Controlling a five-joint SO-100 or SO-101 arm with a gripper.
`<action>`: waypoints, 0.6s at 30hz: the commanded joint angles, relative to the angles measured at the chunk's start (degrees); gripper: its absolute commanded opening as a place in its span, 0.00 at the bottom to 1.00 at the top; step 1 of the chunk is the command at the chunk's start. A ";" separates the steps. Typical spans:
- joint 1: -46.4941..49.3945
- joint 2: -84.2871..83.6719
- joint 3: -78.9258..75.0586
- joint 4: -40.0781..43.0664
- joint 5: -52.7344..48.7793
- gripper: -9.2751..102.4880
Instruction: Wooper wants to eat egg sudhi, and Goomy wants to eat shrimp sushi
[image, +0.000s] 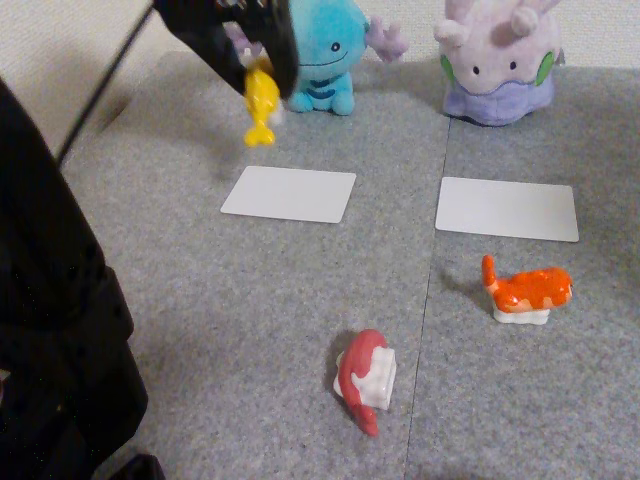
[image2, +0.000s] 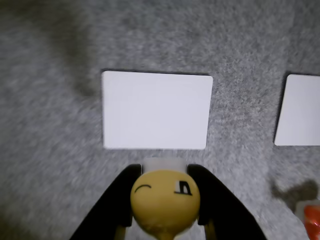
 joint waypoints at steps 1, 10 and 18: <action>0.00 -2.55 -1.14 -3.69 0.70 0.12; 0.18 -16.70 -7.21 -6.94 2.81 0.12; 1.76 -30.76 -18.11 -3.34 2.55 0.12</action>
